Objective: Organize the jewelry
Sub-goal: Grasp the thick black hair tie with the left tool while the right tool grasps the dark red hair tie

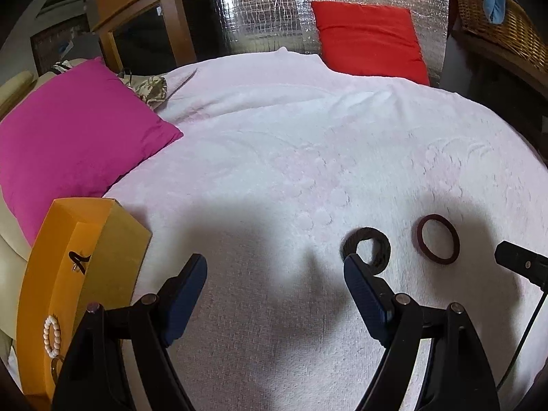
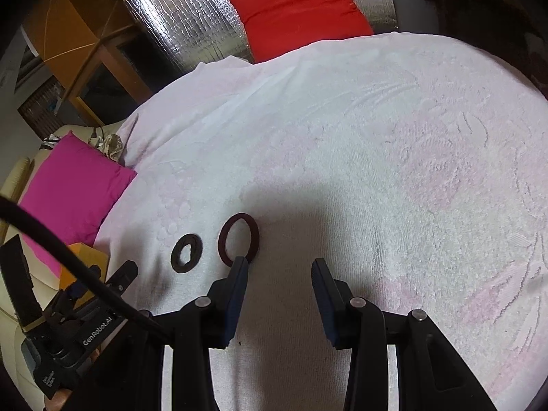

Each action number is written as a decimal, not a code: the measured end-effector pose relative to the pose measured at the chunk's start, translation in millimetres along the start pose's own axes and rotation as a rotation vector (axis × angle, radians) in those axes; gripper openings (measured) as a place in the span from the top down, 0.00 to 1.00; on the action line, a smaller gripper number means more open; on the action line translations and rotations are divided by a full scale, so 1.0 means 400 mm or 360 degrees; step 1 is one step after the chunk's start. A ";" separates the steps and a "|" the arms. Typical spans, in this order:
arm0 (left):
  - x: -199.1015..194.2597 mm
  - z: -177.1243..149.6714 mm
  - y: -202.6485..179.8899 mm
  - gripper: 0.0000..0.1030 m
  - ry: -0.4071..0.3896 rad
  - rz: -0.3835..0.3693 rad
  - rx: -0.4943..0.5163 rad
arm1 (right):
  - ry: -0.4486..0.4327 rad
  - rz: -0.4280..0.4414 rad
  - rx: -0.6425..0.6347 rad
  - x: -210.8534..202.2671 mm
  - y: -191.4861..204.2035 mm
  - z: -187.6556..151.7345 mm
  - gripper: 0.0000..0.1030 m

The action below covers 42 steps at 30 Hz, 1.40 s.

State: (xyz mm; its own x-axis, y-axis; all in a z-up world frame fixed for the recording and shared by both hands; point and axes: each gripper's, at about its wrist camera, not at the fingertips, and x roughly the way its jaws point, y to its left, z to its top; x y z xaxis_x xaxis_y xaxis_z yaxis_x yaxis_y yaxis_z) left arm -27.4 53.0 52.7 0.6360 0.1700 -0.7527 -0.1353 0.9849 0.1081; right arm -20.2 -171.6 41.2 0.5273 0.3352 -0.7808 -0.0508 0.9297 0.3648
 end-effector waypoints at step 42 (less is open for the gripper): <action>0.068 -0.005 -0.031 0.20 0.0163 -0.0334 0.0041 | -0.0028 -0.0100 -0.0098 0.076 0.015 0.031 0.91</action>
State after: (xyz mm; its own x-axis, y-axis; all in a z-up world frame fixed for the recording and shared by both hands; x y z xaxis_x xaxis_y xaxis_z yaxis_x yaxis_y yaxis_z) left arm -10.2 45.2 29.6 0.5677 -0.0416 -0.8222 0.0123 0.9990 -0.0421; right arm 6.1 -157.7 26.1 0.5461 0.2734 -0.7919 -0.0689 0.9567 0.2828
